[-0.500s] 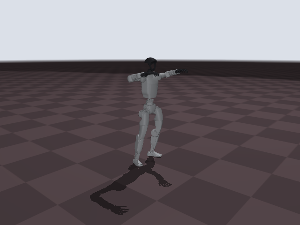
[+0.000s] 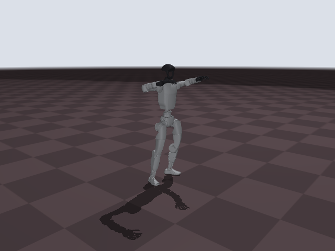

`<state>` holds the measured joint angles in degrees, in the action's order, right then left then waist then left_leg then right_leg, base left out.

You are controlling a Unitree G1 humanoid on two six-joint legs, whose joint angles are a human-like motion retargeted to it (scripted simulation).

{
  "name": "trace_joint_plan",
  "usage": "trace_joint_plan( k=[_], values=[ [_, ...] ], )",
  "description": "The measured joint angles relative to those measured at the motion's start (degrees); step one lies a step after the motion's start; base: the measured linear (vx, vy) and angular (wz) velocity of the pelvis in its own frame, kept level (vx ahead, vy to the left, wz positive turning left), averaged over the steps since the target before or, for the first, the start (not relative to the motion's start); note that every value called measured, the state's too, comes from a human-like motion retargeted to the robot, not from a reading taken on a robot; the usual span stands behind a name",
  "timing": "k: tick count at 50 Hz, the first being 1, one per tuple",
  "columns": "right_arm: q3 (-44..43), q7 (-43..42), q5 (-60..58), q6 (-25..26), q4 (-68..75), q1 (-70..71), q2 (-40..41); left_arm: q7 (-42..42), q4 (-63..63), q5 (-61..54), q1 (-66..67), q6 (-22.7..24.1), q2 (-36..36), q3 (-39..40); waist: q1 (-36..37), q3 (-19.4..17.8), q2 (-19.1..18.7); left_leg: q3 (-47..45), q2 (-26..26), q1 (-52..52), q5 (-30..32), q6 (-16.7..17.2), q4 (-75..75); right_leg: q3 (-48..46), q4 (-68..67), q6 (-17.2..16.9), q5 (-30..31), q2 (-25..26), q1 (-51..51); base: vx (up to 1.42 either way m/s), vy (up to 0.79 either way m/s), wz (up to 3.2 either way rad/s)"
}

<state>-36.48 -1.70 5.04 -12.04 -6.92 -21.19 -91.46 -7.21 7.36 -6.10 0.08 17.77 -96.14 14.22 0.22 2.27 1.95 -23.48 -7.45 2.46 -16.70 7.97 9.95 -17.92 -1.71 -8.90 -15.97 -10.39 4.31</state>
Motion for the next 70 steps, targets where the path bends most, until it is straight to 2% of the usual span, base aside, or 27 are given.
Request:
trace_joint_plan(
  k=[40,43,47,50,55,59,63,70],
  values=[
    [0.1,-1.5,-0.3,-0.4,0.3,0.3,0.0,0.3,-1.8,-0.7,-0.1,0.0,-0.1,-1.8,0.5,-0.4,-0.4,0.0,0.1,-0.4,0.4,0.0,-0.1,0.0,0.1,-0.1,0.4,-0.1,-0.4,0.0,0.0,0.0],
    [2.4,-4.7,-1.5,-0.7,-0.2,2.5,2.2,-0.9,-2.3,-2.6,-1.9,-0.2,4.1,-4.0,0.8,-0.7,-0.6,-0.1,0.2,-0.3,0.4,-0.4,-0.2,0.2,0.1,0.0,0.5,-0.1,-0.4,0.0,0.0,0.0],
    [6.3,-11.4,-6.5,-0.7,-2.2,6.6,8.9,-4.7,-2.4,-1.7,-6.3,-1.3,14.1,-6.0,1.4,-1.2,-0.6,-0.1,0.3,0.0,0.2,-1.2,-0.2,0.5,-0.1,0.5,0.4,-0.2,-0.4,0.0,0.0,0.0],
    [8.0,-17.4,-10.7,-0.8,-6.3,8.3,17.1,-9.9,0.1,1.1,-6.6,-1.7,24.6,-3.2,1.7,-1.7,-0.1,-0.1,0.4,0.2,0.1,-1.8,-0.4,0.7,-0.2,1.0,0.2,-0.3,-0.4,0.0,0.0,0.0],
    [9.6,-26.7,-20.4,-1.9,-18.3,9.0,32.9,-19.8,11.0,9.7,-1.2,-0.8,44.8,5.0,1.5,-2.7,0.2,-0.3,0.7,0.6,-0.3,-2.5,-0.8,1.2,-0.3,1.5,-0.2,-0.5,-0.3,0.0,0.0,0.0],
    [14.3,-33.8,-31.2,-1.8,-26.5,13.0,40.2,-29.0,18.5,16.9,-1.6,-0.6,56.1,2.1,1.4,-3.0,0.2,-0.5,0.8,1.3,-0.6,-3.0,-0.9,1.6,-0.3,1.9,-0.5,-0.6,0.0,0.0,0.0,0.0],
    [20.8,-37.8,-39.1,-0.5,-30.1,22.6,42.2,-35.5,22.4,23.9,-7.9,-2.4,59.8,-5.3,1.5,-2.5,-0.1,-0.8,0.7,2.3,-0.8,-3.7,-0.9,2.1,-0.6,2.4,-0.7,-0.5,0.6,0.0,0.0,0.0],
    [30.3,-40.1,-43.7,2.7,-28.4,44.1,43.0,-37.3,22.3,30.7,-27.9,-6.0,56.2,-15.5,2.3,0.4,-0.1,-1.4,0.6,3.5,-1.2,-4.3,-1.0,2.7,-0.8,2.8,-1.0,-0.3,1.4,0.0,0.0,0.0]
  ],
)
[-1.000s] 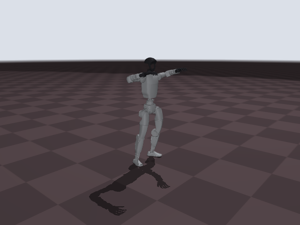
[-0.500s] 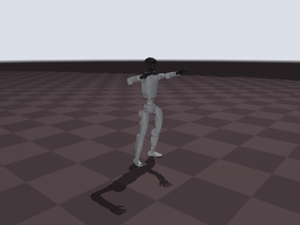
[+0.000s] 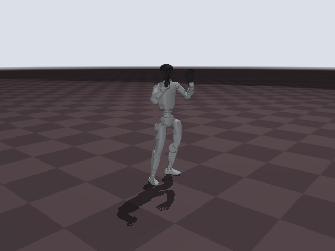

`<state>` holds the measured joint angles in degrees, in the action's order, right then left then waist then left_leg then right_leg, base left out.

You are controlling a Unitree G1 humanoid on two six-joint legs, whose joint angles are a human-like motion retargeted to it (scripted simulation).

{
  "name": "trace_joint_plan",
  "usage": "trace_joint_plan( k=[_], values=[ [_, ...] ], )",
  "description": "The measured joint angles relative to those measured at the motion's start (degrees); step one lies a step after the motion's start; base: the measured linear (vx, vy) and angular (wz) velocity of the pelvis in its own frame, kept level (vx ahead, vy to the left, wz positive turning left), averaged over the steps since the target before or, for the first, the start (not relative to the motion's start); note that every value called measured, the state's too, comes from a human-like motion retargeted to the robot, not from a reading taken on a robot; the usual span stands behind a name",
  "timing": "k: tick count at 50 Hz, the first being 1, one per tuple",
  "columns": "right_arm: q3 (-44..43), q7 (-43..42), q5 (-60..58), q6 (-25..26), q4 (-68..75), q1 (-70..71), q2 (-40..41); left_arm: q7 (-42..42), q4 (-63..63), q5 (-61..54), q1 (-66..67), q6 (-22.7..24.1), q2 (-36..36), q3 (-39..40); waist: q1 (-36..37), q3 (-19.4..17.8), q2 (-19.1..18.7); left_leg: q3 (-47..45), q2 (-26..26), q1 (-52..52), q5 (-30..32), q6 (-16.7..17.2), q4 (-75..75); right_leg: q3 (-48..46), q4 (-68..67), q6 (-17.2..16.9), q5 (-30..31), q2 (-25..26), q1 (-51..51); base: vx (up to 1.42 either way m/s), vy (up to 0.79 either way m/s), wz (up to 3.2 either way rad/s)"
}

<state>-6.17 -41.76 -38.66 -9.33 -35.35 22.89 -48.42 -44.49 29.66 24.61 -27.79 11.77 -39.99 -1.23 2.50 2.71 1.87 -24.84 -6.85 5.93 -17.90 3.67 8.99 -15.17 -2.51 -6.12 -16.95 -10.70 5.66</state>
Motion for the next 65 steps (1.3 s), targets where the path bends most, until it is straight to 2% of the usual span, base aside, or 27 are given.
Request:
trace_joint_plan(
  k=[7,10,14,18,20,22,25,30,34,39,45,50,54,58,65],
  values=[
    [6.9,-0.7,-3.6,3.9,6.9,18.0,-2.2,-1.8,-5.2,2.9,-20.1,-3.3,-3.8,-7.7,0.3,1.5,0.3,0.1,-0.2,0.4,-0.2,0.3,0.5,-0.2,-0.1,0.4,-0.2,0.1,0.7,0.0,0.0,0.0],
    [12.5,-3.0,-5.9,6.7,13.8,28.1,-4.9,-4.7,-11.7,5.6,-32.2,-5.8,-6.3,-14.1,0.3,1.7,0.4,0.3,-0.5,0.6,-0.3,0.6,0.8,-0.5,-0.2,0.4,-0.2,0.2,1.2,0.0,0.0,0.0],
    [31.9,-8.7,-5.0,11.8,36.3,55.0,-5.9,-11.7,-34.8,7.1,-59.8,-10.5,-6.2,-34.2,0.4,1.7,0.3,0.3,-0.9,1.0,-0.2,1.4,1.3,-0.7,-0.1,0.4,0.0,0.5,1.9,0.0,0.0,0.0],
    [55.3,-11.6,3.4,15.7,70.2,83.5,2.2,-14.0,-69.9,1.7,-83.6,-13.8,3.3,-53.0,0.7,2.4,-0.1,-0.3,-1.2,1.0,0.4,1.8,1.1,-0.6,-0.1,0.1,0.7,0.8,1.6,0.0,0.0,0.0],
    [64.2,-11.7,11.1,16.8,86.5,92.3,7.7,-11.6,-87.4,-1.2,-89.8,-19.1,9.8,-57.0,1.4,3.6,-0.2,-0.8,-1.1,-0.1,0.8,1.2,1.1,-0.7,0.5,-0.1,1.5,0.6,0.7,0.0,0.0,0.0],
    [68.0,-7.5,17.3,15.1,97.1,96.4,11.2,-7.7,-99.2,-6.1,-93.0,-17.9,14.3,-59.1,1.9,4.1,-0.1,-0.9,-1.0,-0.5,0.9,1.1,1.2,-0.7,0.5,-0.4,1.6,0.5,0.3,0.0,0.0,0.0],
    [70.3,-4.0,23.0,13.4,103.1,99.1,12.5,-4.4,-106.9,-10.8,-94.9,-16.2,16.7,-61.2,2.1,4.5,0.3,-0.7,-0.9,-0.9,1.0,1.4,1.3,-1.1,0.7,-0.7,1.6,0.4,0.2,0.0,0.0,0.0],
    [72.8,-8.3,20.5,12.3,96.3,99.3,7.2,-6.5,-101.3,-9.0,-93.5,-14.3,12.2,-61.6,1.4,4.1,0.4,0.2,-0.9,-1.0,0.9,1.8,1.4,-2.0,0.9,-0.6,1.3,0.4,0.9,0.0,0.0,0.0],
    [70.3,-9.8,17.4,11.8,85.6,96.0,1.6,-8.2,-90.7,-7.4,-89.1,-13.0,5.9,-57.5,0.9,3.9,0.2,0.6,-1.0,-0.5,0.8,1.7,1.3,-2.2,0.8,-0.3,1.2,0.5,1.4,0.0,0.0,0.0],
    [59.4,-8.3,14.5,11.1,68.4,88.1,-5.8,-9.6,-72.1,-4.5,-81.3,-12.9,-3.8,-47.8,0.4,2.6,0.1,0.4,-1.1,0.3,0.5,1.6,1.0,-1.7,0.7,0.1,0.9,0.8,1.9,0.0,0.0,0.0],
    [40.2,-9.5,6.4,10.5,43.7,70.4,-12.9,-7.7,-46.6,0.7,-66.3,-13.1,-12.4,-29.0,0.5,0.6,0.5,-0.1,-1.2,1.2,0.3,1.8,0.7,-0.7,0.8,0.6,0.5,0.9,2.1,0.0,0.0,0.0],
    [23.0,-7.7,-0.9,10.0,25.1,50.8,-14.5,-4.5,-27.0,3.0,-49.6,-12.5,-12.2,-12.1,1.4,-0.9,0.6,-0.6,-1.1,1.5,0.3,1.4,0.5,0.1,0.3,0.9,0.4,0.9,1.7,0.0,0.0,0.0],
    [13.3,-6.0,-3.7,8.9,15.4,38.5,-12.0,-4.4,-15.2,4.7,-38.6,-11.7,-9.7,-3.9,1.4,-2.2,0.5,-0.8,-1.2,1.5,0.5,1.3,0.5,0.5,-0.1,0.9,0.4,1.0,1.3,0.0,0.0,0.0],
    [9.5,-5.1,-4.6,8.1,10.2,31.6,-9.1,-5.5,-8.5,6.2,-32.1,-11.0,-7.2,-1.2,1.4,-2.9,0.5,-1.0,-1.1,1.4,0.7,1.1,0.3,0.9,-0.2,0.9,0.7,1.0,0.9,0.0,0.0,0.0],
    [8.0,-3.3,-4.5,7.6,7.5,27.1,-7.1,-5.4,-4.6,7.5,-28.6,-11.1,-5.6,-2.1,1.7,-2.8,0.7,-1.4,-0.9,0.8,1.1,0.9,0.0,1.3,0.0,0.7,1.1,0.9,0.0,0.0,0.0,0.0]
  ],
)
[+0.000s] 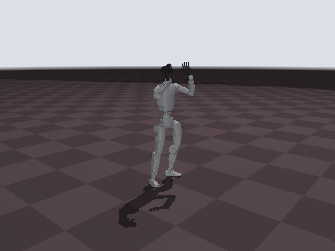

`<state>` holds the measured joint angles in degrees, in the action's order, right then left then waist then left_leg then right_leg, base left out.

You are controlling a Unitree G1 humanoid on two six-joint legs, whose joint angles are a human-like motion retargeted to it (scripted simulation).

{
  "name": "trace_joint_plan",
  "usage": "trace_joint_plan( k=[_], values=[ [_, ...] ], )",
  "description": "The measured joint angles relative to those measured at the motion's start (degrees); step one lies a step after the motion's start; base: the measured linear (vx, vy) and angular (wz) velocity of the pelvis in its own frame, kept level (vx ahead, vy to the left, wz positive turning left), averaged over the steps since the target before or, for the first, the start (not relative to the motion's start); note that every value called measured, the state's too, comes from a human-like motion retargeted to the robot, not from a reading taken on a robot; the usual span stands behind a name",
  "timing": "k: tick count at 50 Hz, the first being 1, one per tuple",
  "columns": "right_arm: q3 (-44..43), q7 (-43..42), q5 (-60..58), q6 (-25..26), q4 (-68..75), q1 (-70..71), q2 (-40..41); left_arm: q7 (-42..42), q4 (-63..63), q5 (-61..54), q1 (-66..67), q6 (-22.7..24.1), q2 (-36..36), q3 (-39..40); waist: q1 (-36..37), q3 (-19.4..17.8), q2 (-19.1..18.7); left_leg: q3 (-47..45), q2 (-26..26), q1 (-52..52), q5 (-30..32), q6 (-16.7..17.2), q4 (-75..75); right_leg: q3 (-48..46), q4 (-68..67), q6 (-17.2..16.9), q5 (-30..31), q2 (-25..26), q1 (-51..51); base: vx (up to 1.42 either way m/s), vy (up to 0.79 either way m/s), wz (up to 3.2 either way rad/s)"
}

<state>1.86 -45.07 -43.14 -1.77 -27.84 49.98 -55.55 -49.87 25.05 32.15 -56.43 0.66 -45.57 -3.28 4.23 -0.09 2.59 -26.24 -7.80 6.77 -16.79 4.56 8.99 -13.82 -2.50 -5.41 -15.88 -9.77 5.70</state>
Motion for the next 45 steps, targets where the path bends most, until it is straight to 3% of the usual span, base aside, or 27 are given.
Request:
trace_joint_plan(
  k=[19,24,27,29,32,35,38,40,45],
  values=[
    [-0.2,0.0,0.8,-0.2,1.4,-1.5,0.0,0.1,-1.3,0.8,0.6,0.0,0.3,-1.0,-0.3,-1.0,-0.6,0.7,0.1,-0.6,0.2,0.0,0.5,-0.5,-0.2,0.1,0.3,-0.2,-0.1,0.0,0.0,0.0],
    [2.7,1.2,0.2,0.3,4.1,2.7,-2.7,-0.5,-4.2,1.8,-4.2,-1.3,-3.3,-5.4,-0.5,-0.3,-0.8,0.6,0.1,-0.9,0.2,0.2,0.4,-0.5,0.0,0.0,0.4,-0.2,-0.3,0.0,0.0,0.0],
    [13.7,1.4,0.6,3.0,13.5,16.9,-6.0,-1.2,-15.4,1.3,-18.5,-4.1,-7.1,-17.2,-0.8,0.3,-1.0,0.7,-0.1,-1.4,0.4,0.5,0.5,-0.7,0.2,-0.1,0.7,-0.1,-0.6,0.0,0.0,0.0],
    [28.4,1.5,3.3,5.2,26.3,33.4,-5.9,-1.8,-30.2,-1.7,-33.9,-6.1,-6.6,-31.1,-1.0,0.8,-1.0,0.7,-0.1,-1.7,0.6,0.8,0.5,-0.9,0.4,-0.4,1.0,0.0,-0.8,0.0,0.0,0.0],
    [52.5,2.7,11.7,6.8,52.0,57.6,1.1,-1.1,-58.5,-10.5,-54.0,-6.8,1.1,-51.0,-1.1,1.9,-1.2,0.6,-0.1,-2.2,1.0,0.9,0.4,-1.2,0.6,-1.1,1.4,-0.1,-1.2,0.0,0.0,0.0],
    [69.1,6.5,20.7,6.1,78.9,70.7,11.6,3.7,-87.1,-18.8,-64.7,-5.4,12.2,-64.5,-0.6,2.7,-1.4,0.4,0.1,-2.7,1.4,0.7,0.3,-1.5,0.8,-1.9,1.8,-0.3,-1.6,0.0,0.0,0.0],
    [75.2,9.4,26.8,4.6,97.6,74.5,19.3,7.5,-106.1,-21.9,-68.7,-3.3,19.5,-71.7,-0.5,3.1,-1.1,0.4,0.3,-2.9,1.6,0.8,0.2,-1.8,1.0,-2.5,1.9,-0.4,-1.8,0.0,0.0,0.0],
    [75.2,8.6,28.7,4.8,102.8,75.7,20.8,7.2,-110.5,-24.5,-70.3,-3.5,21.0,-71.8,-0.4,3.1,-0.9,0.4,0.3,-3.1,1.6,1.0,0.1,-1.9,1.1,-2.5,1.8,-0.4,-1.8,0.0,0.0,0.0],
    [74.1,6.6,29.0,4.5,97.3,77.0,16.9,5.1,-103.4,-28.4,-71.8,-2.0,18.0,-69.7,-0.1,2.8,-0.7,1.0,0.3,-3.0,1.4,1.0,0.1,-2.5,1.4,-2.4,1.6,-0.4,-1.2,0.0,0.0,0.0]
  ],
)
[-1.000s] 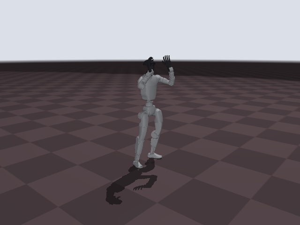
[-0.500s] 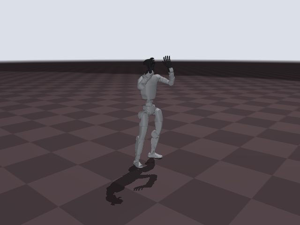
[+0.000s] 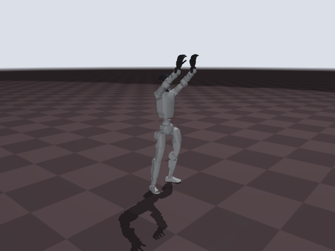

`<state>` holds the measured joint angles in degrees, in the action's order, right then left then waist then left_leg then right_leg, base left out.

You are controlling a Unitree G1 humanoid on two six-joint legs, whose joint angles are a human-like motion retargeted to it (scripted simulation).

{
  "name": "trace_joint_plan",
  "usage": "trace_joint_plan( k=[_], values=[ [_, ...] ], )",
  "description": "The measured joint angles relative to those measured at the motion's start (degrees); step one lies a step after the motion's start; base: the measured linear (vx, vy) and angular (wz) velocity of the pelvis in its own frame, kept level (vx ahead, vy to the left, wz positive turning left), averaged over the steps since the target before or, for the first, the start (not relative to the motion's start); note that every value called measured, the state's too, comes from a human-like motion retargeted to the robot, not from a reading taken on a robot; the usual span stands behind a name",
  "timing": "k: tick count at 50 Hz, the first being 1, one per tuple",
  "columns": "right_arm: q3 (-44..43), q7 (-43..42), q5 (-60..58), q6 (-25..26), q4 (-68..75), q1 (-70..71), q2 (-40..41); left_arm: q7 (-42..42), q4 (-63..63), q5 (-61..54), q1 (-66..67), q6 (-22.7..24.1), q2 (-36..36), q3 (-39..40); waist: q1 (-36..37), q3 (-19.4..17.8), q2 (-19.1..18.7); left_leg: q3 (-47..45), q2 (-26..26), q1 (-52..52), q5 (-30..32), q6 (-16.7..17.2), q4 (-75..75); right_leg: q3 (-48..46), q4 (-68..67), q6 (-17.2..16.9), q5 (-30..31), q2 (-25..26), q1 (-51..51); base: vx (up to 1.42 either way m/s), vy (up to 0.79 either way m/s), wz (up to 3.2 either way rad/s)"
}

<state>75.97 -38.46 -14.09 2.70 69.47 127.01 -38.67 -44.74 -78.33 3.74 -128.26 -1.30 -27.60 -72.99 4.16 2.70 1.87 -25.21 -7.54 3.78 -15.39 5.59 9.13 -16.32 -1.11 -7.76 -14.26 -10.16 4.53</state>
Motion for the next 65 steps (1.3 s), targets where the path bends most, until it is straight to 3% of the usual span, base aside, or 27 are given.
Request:
trace_joint_plan(
  k=[5,9,13,18,24,28,31,37,46,65],
  values=[
    [0.8,2.4,-0.8,-0.9,-5.4,-1.1,-3.4,1.4,3.0,3.8,1.4,0.3,-2.9,-2.2,-0.3,0.0,-0.1,0.7,-0.1,0.2,-0.2,0.0,0.3,-0.7,-0.1,0.2,-0.3,0.1,0.7,0.0,0.0,0.0],
    [-2.3,1.3,-1.4,-1.0,-7.7,-3.6,-5.2,4.0,6.3,2.5,3.9,1.1,-5.4,1.0,-0.2,-0.2,-0.1,0.7,-0.2,0.6,-0.5,0.0,0.5,-0.5,-0.5,0.6,-0.6,0.1,1.0,0.0,0.0,0.0],
    [-8.1,-1.5,-1.7,-0.8,-15.1,-8.0,-8.8,6.8,17.0,-8.1,9.4,4.5,-9.5,10.3,0.2,-0.4,-0.1,0.5,-0.2,0.9,-0.6,-0.3,0.6,-0.2,-0.5,1.0,-0.8,0.1,1.2,0.0,0.0,0.0],
    [-19.5,-4.7,-1.9,-2.1,-33.4,-17.1,-14.7,2.5,38.7,-14.0,22.4,9.7,-17.2,25.2,-0.3,-1.5,-0.6,0.4,-0.2,1.2,-0.8,-0.1,0.6,0.3,-0.5,1.7,-0.9,0.2,1.4,0.0,0.0,0.0],
    [-37.6,-0.4,-2.9,-6.8,-60.5,-35.2,-22.1,-0.6,65.8,1.9,42.7,7.6,-24.8,44.6,-1.5,-3.3,-0.7,0.7,-0.2,1.3,-1.1,-0.4,0.6,0.5,-0.8,2.3,-1.2,0.2,1.3,0.0,0.0,0.0],
    [-52.5,0.7,-10.9,-7.8,-75.5,-51.5,-25.6,-2.1,80.4,17.2,57.4,4.3,-26.0,57.6,-2.0,-4.3,-0.7,1.4,0.0,1.0,-1.2,-0.5,0.6,0.0,-0.6,2.4,-1.3,0.0,1.4,0.0,0.0,0.0],
    [-61.0,0.0,-16.7,-7.7,-82.5,-61.3,-25.7,-2.6,87.4,22.6,65.8,3.5,-25.4,62.8,-2.5,-4.8,-0.9,1.8,0.1,0.8,-1.1,-0.3,0.6,-0.4,-0.5,2.5,-1.3,0.0,1.5,0.0,0.0,0.0],
    [-70.2,0.6,-20.6,-7.9,-91.1,-74.5,-23.3,-2.6,94.9,24.7,75.8,3.8,-24.0,65.0,-2.7,-4.4,-1.0,2.0,0.3,0.6,-0.9,-0.5,0.5,-0.6,-0.7,2.5,-1.3,-0.2,1.4,0.0,0.0,0.0],
    [-79.0,-1.4,-20.7,-8.4,-95.9,-86.2,-18.7,-4.8,99.0,26.0,80.1,4.0,-24.0,65.8,-1.7,-4.2,-1.1,1.8,0.4,1.1,-1.2,-0.9,0.6,-0.4,-0.7,2.5,-1.6,-0.4,1.7,0.0,0.0,0.0],
    [-82.4,-2.1,-20.2,-7.7,-95.4,-92.6,-16.8,-5.6,97.9,27.5,81.0,2.7,-24.1,65.3,-1.0,-3.5,-0.9,1.3,0.5,1.4,-1.5,-1.3,0.5,-0.1,-0.9,2.4,-1.7,-0.5,1.7,0.0,0.0,0.0]
  ],
)
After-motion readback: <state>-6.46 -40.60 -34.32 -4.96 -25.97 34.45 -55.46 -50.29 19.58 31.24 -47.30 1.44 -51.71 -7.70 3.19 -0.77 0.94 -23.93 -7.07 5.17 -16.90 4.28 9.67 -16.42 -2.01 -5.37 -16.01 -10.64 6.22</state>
